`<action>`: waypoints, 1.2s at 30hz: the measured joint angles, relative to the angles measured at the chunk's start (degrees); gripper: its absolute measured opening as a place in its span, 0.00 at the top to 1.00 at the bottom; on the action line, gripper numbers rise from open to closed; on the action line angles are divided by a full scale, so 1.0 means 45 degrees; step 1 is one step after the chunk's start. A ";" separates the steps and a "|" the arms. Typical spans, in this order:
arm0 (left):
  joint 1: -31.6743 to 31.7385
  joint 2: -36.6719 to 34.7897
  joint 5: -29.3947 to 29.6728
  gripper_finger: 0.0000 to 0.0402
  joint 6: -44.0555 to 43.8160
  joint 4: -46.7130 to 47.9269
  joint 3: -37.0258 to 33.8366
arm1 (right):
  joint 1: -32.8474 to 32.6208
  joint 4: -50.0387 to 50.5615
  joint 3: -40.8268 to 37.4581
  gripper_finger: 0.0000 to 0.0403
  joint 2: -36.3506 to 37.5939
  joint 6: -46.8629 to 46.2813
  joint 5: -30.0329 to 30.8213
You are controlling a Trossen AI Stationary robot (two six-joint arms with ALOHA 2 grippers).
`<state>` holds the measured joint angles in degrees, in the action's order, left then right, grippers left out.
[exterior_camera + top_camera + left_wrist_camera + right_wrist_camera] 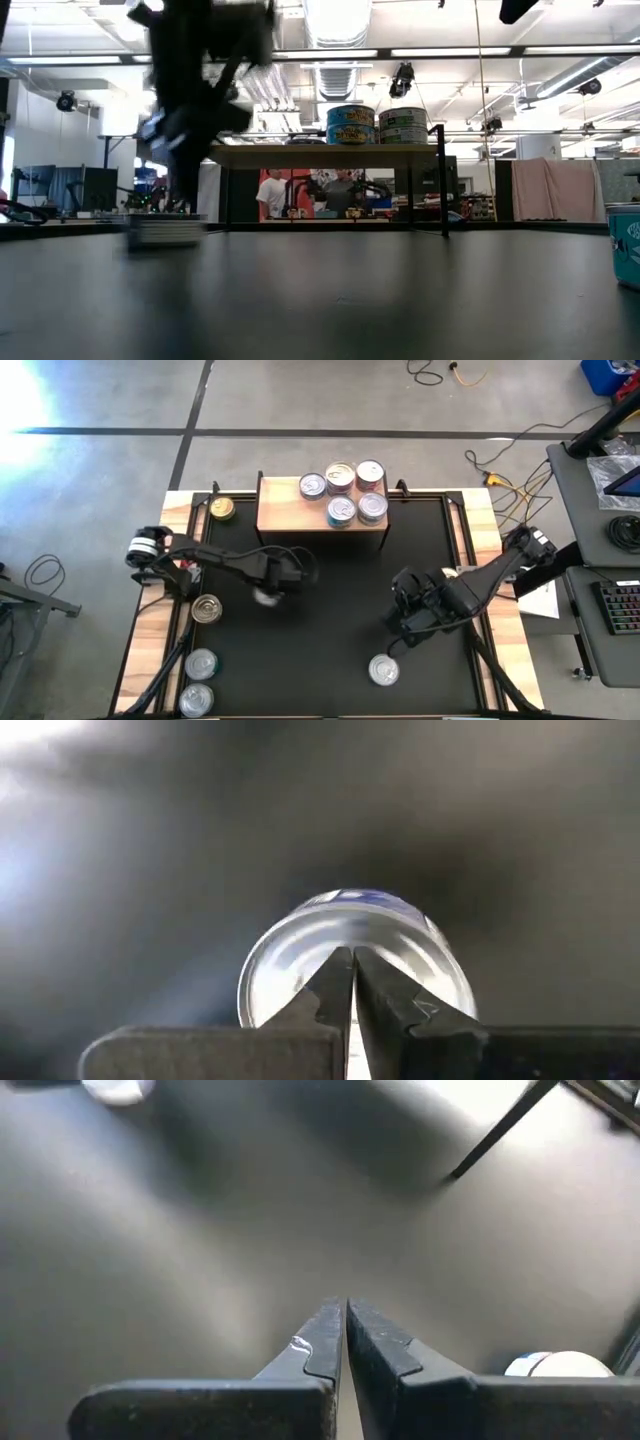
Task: Stack canned seafood by type on shelf
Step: Stack the blue tuna can on top of the other blue tuna can on the shelf
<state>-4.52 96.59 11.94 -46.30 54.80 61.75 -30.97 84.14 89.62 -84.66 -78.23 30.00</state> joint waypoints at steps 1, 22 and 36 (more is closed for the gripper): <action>-0.0230 0.0002 0.0010 1.00 0.0204 -0.0598 0.0453 | 0.0099 -0.0005 0.0000 0.97 0.0060 0.0207 0.0003; -0.2526 -0.0227 0.4244 1.00 0.3861 0.1142 -0.0022 | 0.0989 -0.0487 -0.0044 0.97 0.0786 0.1877 0.0870; -0.3790 -0.0045 0.3732 1.00 0.8139 -0.6231 -0.2759 | 0.1809 -0.0972 -0.0078 0.97 0.0714 0.3287 -0.0508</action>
<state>-21.58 96.38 28.74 -9.68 26.76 49.34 -22.83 79.77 89.27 -81.45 -63.44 27.71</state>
